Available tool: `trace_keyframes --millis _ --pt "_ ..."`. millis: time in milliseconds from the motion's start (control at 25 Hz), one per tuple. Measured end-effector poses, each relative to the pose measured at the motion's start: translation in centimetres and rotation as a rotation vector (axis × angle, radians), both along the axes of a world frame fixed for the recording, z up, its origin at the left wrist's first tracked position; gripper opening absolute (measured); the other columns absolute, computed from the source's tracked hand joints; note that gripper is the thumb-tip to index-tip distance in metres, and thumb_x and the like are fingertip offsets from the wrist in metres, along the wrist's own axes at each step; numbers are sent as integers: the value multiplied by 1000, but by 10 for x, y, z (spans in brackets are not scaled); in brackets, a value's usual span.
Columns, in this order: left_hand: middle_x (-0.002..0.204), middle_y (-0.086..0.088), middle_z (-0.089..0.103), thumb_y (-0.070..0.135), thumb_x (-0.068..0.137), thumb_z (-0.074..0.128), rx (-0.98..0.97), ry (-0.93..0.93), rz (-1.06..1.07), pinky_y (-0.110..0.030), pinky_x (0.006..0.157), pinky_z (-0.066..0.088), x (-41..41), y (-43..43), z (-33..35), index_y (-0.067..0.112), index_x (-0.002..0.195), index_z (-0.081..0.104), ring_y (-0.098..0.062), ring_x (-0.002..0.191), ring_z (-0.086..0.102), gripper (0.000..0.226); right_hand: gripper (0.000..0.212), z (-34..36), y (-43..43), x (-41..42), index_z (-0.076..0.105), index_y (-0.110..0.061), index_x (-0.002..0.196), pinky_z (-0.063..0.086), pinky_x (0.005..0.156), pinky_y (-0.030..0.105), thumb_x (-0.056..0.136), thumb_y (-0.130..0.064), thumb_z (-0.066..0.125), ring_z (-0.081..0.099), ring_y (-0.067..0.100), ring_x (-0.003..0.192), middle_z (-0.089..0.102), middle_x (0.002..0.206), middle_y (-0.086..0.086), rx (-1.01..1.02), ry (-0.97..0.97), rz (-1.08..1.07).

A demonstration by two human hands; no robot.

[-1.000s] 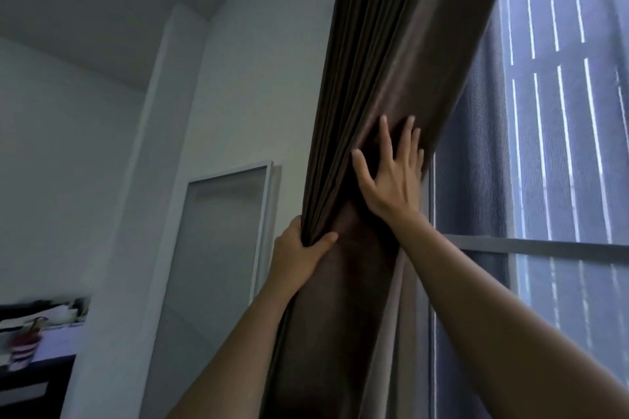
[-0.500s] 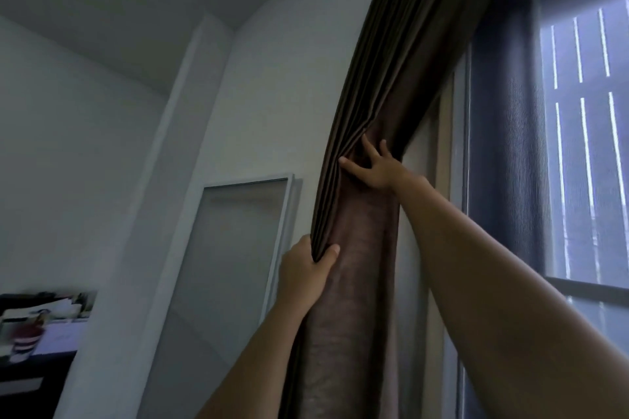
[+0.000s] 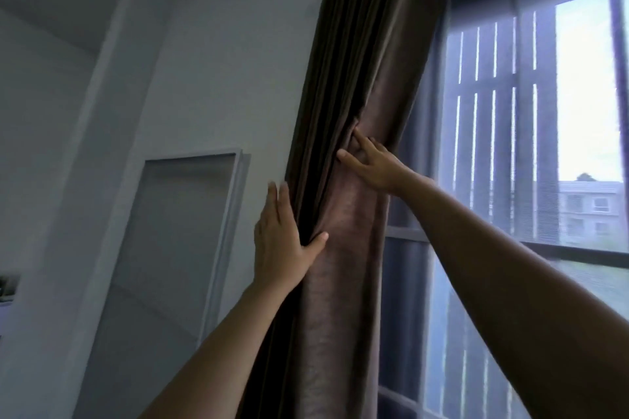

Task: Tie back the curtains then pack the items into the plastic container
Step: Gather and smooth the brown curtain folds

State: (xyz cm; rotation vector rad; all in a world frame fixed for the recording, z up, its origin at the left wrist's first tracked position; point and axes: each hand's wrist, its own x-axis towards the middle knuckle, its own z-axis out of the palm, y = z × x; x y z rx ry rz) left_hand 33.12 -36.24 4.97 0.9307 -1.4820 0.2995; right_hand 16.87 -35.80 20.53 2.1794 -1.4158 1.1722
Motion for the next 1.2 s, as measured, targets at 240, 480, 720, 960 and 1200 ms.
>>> trace_keyframes --millis 240,480,720,960,1200 --pt "155 -17 20 30 82 68 -296 -397 119 -46 109 26 -81 90 26 2 147 15 -31 142 19 89 66 -36 131 -99 16 -29 150 17 119 39 93 -51 42 17 24 146 22 156 10 -202 -17 -119" --pt "150 -17 34 19 91 35 -321 -387 -231 -49 103 40 -205 187 10 1 143 30 -32 138 34 55 66 -109 300 -213 14 -29 150 15 117 42 94 -53 38 12 25 146 10 160 7 -255 -40 -497" --pt "158 -10 13 11 97 38 -195 -338 -584 -39 115 20 -325 288 -13 6 148 16 -24 146 11 56 73 -178 446 -293 26 -15 147 25 114 47 89 -59 29 24 33 142 24 155 17 -383 -4 -885" --pt "158 -8 11 27 98 38 -179 -349 -883 -40 116 20 -435 368 -28 9 149 16 -23 146 9 58 85 -249 525 -361 12 -12 150 18 118 42 87 -57 47 19 28 144 18 157 14 -280 -189 -1199" --pt "159 -7 1 50 94 31 -240 -380 -1025 -42 115 17 -547 407 -32 24 150 9 -25 147 2 65 104 -289 545 -418 2 -22 150 45 101 37 75 -59 65 49 23 126 45 142 6 -61 -410 -1157"
